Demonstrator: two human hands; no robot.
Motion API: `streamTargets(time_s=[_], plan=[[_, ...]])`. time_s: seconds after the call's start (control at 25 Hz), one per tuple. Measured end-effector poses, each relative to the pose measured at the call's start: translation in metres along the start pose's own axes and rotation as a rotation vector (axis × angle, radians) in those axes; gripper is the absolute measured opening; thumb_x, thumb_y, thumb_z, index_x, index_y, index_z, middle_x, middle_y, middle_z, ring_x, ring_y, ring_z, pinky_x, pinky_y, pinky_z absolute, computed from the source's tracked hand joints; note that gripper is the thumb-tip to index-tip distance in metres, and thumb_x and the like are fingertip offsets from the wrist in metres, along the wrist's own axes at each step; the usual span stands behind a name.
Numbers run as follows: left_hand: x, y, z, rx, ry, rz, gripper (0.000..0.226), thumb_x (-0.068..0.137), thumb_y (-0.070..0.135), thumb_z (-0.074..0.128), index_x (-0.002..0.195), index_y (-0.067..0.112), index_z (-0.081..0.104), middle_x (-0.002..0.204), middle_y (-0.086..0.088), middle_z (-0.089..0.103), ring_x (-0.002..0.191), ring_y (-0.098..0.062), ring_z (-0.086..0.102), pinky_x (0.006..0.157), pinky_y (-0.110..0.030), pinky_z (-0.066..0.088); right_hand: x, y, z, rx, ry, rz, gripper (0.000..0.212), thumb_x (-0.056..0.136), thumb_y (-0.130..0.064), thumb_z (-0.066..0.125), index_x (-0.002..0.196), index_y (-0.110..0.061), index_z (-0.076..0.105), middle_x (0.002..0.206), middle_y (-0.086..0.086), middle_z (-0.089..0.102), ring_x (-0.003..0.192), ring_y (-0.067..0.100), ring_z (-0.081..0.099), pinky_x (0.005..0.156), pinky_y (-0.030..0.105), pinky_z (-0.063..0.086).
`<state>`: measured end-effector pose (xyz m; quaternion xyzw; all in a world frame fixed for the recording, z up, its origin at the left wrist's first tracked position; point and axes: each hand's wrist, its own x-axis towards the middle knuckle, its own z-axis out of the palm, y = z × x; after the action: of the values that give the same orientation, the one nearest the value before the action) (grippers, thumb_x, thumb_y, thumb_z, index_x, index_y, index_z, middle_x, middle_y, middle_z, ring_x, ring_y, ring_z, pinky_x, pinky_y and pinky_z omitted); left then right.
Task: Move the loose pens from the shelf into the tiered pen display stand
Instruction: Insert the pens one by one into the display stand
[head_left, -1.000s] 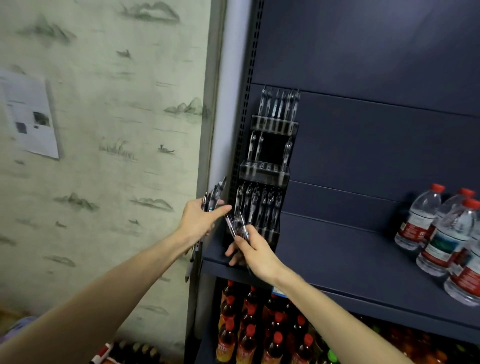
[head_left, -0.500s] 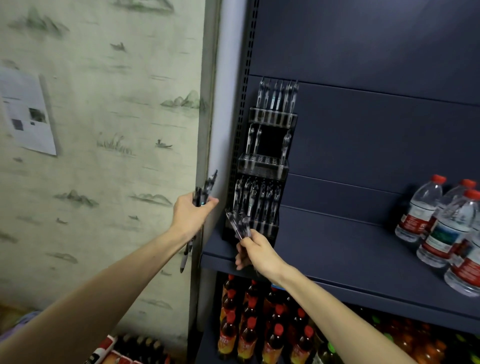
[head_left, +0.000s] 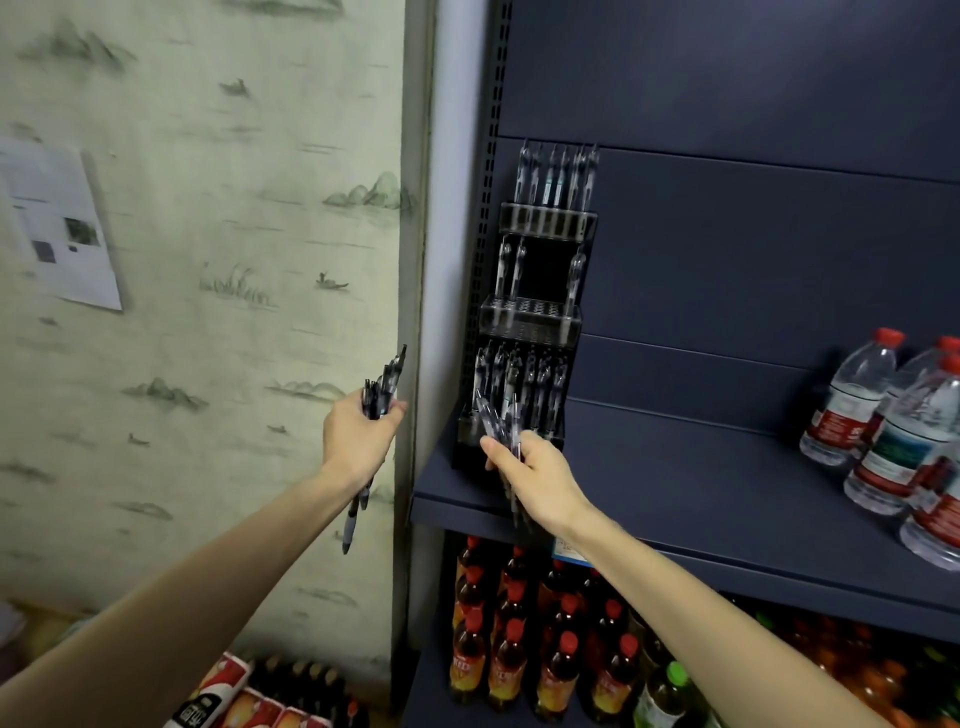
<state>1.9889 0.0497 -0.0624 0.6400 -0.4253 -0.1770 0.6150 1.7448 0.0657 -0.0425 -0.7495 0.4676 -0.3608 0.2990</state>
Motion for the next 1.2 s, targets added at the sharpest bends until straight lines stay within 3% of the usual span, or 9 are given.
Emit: streamTargets(time_s=[0.2, 0.36, 0.44, 0.52, 0.68, 0.8, 0.96, 1.12, 1.2], plan=[[-0.004, -0.001, 0.002, 0.014, -0.014, 0.01, 0.018, 0.084, 0.032, 0.074, 0.069, 0.029, 0.065, 0.048, 0.009, 0.055, 0.054, -0.021, 0.052, 0.063, -0.043, 0.051, 0.003, -0.004, -0.012, -0.009, -0.002, -0.021, 0.038, 0.099, -0.048, 0.061, 0.076, -0.019, 0.07, 0.045, -0.012, 0.044, 0.046, 0.004, 0.043, 0.063, 0.034, 0.044], [-0.008, 0.001, 0.001, 0.033, -0.026, 0.031, 0.019, 0.084, 0.032, 0.073, 0.069, 0.042, 0.067, 0.048, 0.011, 0.056, 0.056, -0.021, 0.053, 0.064, -0.045, 0.054, 0.013, -0.012, -0.026, -0.084, 0.071, -0.051, 0.054, 0.097, -0.042, 0.066, 0.061, -0.011, 0.041, 0.051, -0.005, 0.04, 0.048, 0.008, 0.036, 0.055, 0.036, 0.035], [-0.01, 0.001, 0.0, 0.032, -0.03, 0.028, 0.015, 0.083, 0.032, 0.073, 0.069, 0.035, 0.067, 0.048, 0.011, 0.056, 0.055, -0.02, 0.053, 0.064, -0.044, 0.054, 0.017, -0.017, -0.031, -0.123, 0.104, -0.067, 0.057, 0.098, -0.036, 0.066, 0.06, -0.018, 0.028, 0.045, -0.011, 0.031, 0.044, 0.008, 0.029, 0.052, 0.03, 0.027], [-0.011, -0.001, 0.0, 0.027, -0.038, 0.028, 0.016, 0.083, 0.031, 0.073, 0.069, 0.03, 0.066, 0.048, 0.012, 0.056, 0.055, -0.02, 0.053, 0.063, -0.044, 0.052, 0.021, -0.022, -0.036, -0.113, 0.132, -0.065, 0.055, 0.099, -0.03, 0.065, 0.061, -0.019, 0.027, 0.04, -0.013, 0.031, 0.041, 0.008, 0.03, 0.05, 0.027, 0.025], [-0.013, -0.001, -0.003, 0.035, -0.044, 0.031, 0.019, 0.084, 0.03, 0.073, 0.068, 0.04, 0.067, 0.049, 0.013, 0.056, 0.055, -0.019, 0.052, 0.061, -0.041, 0.049, 0.033, -0.025, -0.042, -0.035, 0.178, -0.035, 0.036, 0.102, -0.028, 0.059, 0.077, -0.011, 0.04, 0.061, -0.003, 0.041, 0.054, 0.01, 0.036, 0.056, 0.029, 0.034], [-0.015, -0.002, -0.007, 0.06, -0.026, 0.025, 0.018, 0.086, 0.029, 0.074, 0.07, 0.026, 0.064, 0.052, 0.009, 0.057, 0.056, -0.02, 0.053, 0.065, -0.048, 0.056, 0.043, -0.03, -0.044, -0.007, 0.192, -0.041, 0.035, 0.104, -0.033, 0.056, 0.1, 0.001, 0.05, 0.072, 0.006, 0.048, 0.063, 0.017, 0.043, 0.064, 0.043, 0.043], [-0.014, -0.005, -0.011, 0.032, -0.035, 0.016, 0.019, 0.087, 0.026, 0.073, 0.072, 0.022, 0.062, 0.051, 0.008, 0.055, 0.049, -0.02, 0.049, 0.057, -0.041, 0.051, 0.058, -0.042, -0.042, -0.168, 0.248, -0.108, 0.032, 0.106, -0.036, 0.051, 0.103, -0.005, 0.048, 0.065, 0.004, 0.051, 0.059, 0.021, 0.05, 0.062, 0.044, 0.048], [-0.013, -0.01, -0.014, 0.017, -0.042, 0.007, 0.022, 0.086, 0.028, 0.071, 0.073, 0.016, 0.058, 0.049, 0.002, 0.052, 0.045, -0.021, 0.046, 0.052, -0.036, 0.045, 0.07, -0.056, -0.041, -0.357, 0.323, -0.184, 0.036, 0.106, -0.04, 0.049, 0.122, -0.007, 0.048, 0.064, -0.003, 0.051, 0.058, 0.017, 0.052, 0.055, 0.037, 0.043], [-0.014, -0.008, -0.017, 0.014, -0.043, 0.001, 0.022, 0.087, 0.026, 0.071, 0.071, 0.019, 0.058, 0.048, 0.001, 0.052, 0.042, -0.021, 0.045, 0.05, -0.034, 0.045, 0.075, -0.061, -0.04, -0.408, 0.334, -0.193, 0.04, 0.106, -0.041, 0.049, 0.128, -0.007, 0.047, 0.064, -0.004, 0.051, 0.059, 0.018, 0.054, 0.056, 0.041, 0.047]])
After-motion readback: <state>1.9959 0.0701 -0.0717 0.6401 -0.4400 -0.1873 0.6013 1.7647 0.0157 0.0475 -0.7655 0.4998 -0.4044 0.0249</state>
